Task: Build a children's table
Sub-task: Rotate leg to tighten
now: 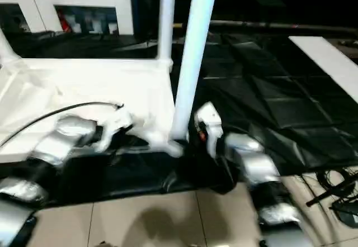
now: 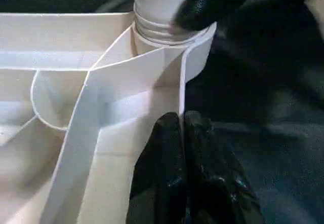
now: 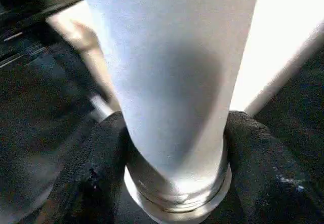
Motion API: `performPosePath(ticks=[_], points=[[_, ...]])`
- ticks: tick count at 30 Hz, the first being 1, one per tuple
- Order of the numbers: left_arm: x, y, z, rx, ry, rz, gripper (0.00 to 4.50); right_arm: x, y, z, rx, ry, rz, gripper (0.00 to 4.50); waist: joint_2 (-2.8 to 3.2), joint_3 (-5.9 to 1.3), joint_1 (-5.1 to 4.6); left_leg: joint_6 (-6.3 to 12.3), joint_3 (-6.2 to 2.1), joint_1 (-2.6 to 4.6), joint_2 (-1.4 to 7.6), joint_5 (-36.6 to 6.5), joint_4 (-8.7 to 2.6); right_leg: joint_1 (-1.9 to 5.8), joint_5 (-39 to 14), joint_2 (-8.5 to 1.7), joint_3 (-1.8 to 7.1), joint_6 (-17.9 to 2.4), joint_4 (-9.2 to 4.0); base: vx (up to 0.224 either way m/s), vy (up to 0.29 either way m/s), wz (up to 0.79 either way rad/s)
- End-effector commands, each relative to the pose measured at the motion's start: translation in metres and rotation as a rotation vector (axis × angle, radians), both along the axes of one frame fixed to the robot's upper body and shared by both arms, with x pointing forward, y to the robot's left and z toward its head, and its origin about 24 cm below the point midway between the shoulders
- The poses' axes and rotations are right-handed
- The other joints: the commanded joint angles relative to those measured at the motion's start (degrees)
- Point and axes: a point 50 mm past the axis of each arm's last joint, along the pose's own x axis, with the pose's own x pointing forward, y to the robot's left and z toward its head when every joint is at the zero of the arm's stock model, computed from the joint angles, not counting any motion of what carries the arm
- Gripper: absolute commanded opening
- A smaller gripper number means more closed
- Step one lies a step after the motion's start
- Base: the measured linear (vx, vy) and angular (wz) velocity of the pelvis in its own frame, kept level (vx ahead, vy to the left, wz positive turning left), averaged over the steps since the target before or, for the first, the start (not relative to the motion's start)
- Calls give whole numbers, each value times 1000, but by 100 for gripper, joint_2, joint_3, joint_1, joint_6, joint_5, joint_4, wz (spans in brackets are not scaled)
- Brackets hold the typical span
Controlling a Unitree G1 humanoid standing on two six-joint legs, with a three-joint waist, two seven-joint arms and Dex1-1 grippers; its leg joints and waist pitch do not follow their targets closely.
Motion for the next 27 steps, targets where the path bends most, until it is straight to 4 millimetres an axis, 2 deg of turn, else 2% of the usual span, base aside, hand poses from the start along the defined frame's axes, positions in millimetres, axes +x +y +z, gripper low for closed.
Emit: performPosePath(ticks=[1, 4, 5, 7, 9, 11, 13, 14, 16, 18, 19, 21, 22, 23, 24, 26, 27], points=[[1, -13, -13, 16, 19, 78, 0, 3, -2, -16, -44, 67, -147, 251, 10, -291, -2, -128, -138, 106, 198, -1413, -425, 194, -1797, -480, 255, -1027, -535, 0, 0, 0], [4, -25, -15, 20, 0, 131, 0, 8, 7, -19, -38, 83, -251, 251, 20, -291, -31, -150, -134, 120, 195, -1450, -432, 167, -1756, -466, 253, -1027, -552, 0, 0, 0], [6, -33, -15, 20, -6, 158, 0, 10, 14, -20, -23, 98, -309, 251, 15, -296, -29, -127, -138, 110, 191, -1451, -432, 176, -1781, -470, 252, -1009, -557, 0, 0, 0], [7, -45, -17, 13, -8, 182, 0, 12, 28, -21, -11, 111, -357, 251, 26, -290, -49, -157, -137, 125, 186, -1526, -435, 144, -1876, -469, 255, -994, -571, 0, 0, 0], [6, -52, -18, 14, -9, 178, 0, 13, 39, -20, -4, 99, -349, 251, 21, -302, -51, -147, -148, 101, 189, -1454, -443, 173, -1773, -472, 252, -974, -561, 0, 0, 0], [6, -53, -18, 18, -11, 168, 0, 14, 47, -16, 19, 74, -322, 251, 32, -294, -48, -100, -136, 120, 192, -1489, -441, 153, -1639, -472, 254, -999, -574, 0, 0, 0], [6, -53, -18, 20, -7, 163, 0, 13, 51, -13, 41, 54, -279, 251, 28, -279, -52, -70, -141, 120, 190, -1628, -453, 159, -1776, -475, 251, -987, -589, 0, 0, 0], [6, -51, -18, 21, -6, 161, 0, 12, 54, -10, 58, 39, -238, 307, 25, -274, -57, -69, -146, 121, 188, -1677, -461, 162, -1879, -473, 252, -964, -597, 0, 0, 0], [6, -50, -18, 25, -4, 156, 0, 12, 56, -8, 79, 28, -200, 321, 22, -287, -49, -57, -145, 119, 189, -1641, -457, 170, -1880, -487, 258, -949, -602, 0, 0, 0], [7, -45, -17, 37, 1, 148, 0, 10, 56, -4, 112, 24, -135, 327, 19, -289, -39, 24, -144, 103, 191, -1560, -459, 193, -1737, -482, 258, -972, -590, 0, 0, 0], [7, -45, -17, 37, 1, 148, 0, 10, 56, -4, 112, 24, -135, 350, 21, -294, -34, 29, -139, 104, 193, -1509, -454, 192, -1670, -485, 262, -990, -583, 0, 0, 0], [5, -38, -16, 43, 7, 93, 0, 6, 50, 1, 84, -10, -16, 363, 19, -295, -32, 63, -136, 89, 191, -1414, -454, 211, -1542, -482, 256, -1036, -569, 0, 0, 0], [5, -38, -16, 43, 7, 93, 0, 6, 50, 1, 84, -10, -16, 366, 20, -309, -12, 104, -133, 83, 191, -1303, -444, 236, -1384, -479, 254, -1037, -556, 0, 0, 0], [1, -28, -14, 49, 18, 19, 0, 0, 36, 4, 31, -41, 101, 366, 47, -321, -1, 152, -143, 74, 193, -1135, -440, 258, -1089, -480, 250, -1104, -517, 0, 0, 0], [-1, -24, -14, 46, 19, -26, 0, -2, 28, 5, -2, -52, 143, 366, 37, -328, 3, 184, -144, 62, 198, -1046, -438, 276, -918, -474, 245, -1122, -504, 0, 0, 0], [-4, -19, -13, 43, 35, -66, 0, -5, 20, 5, -28, -56, 185, 366, 48, -343, -7, 312, -118, 54, 193, -836, -408, 281, -294, -464, 250, -1332, -425, 0, 0, 0], [-4, -19, -13, 43, 35, -66, 0, -5, 20, 5, -28, -56, 185, 366, 47, -341, -4, 324, -126, 60, 200, -814, -416, 288, -240, -461, 241, -1369, -426, 0, 0, 0]])
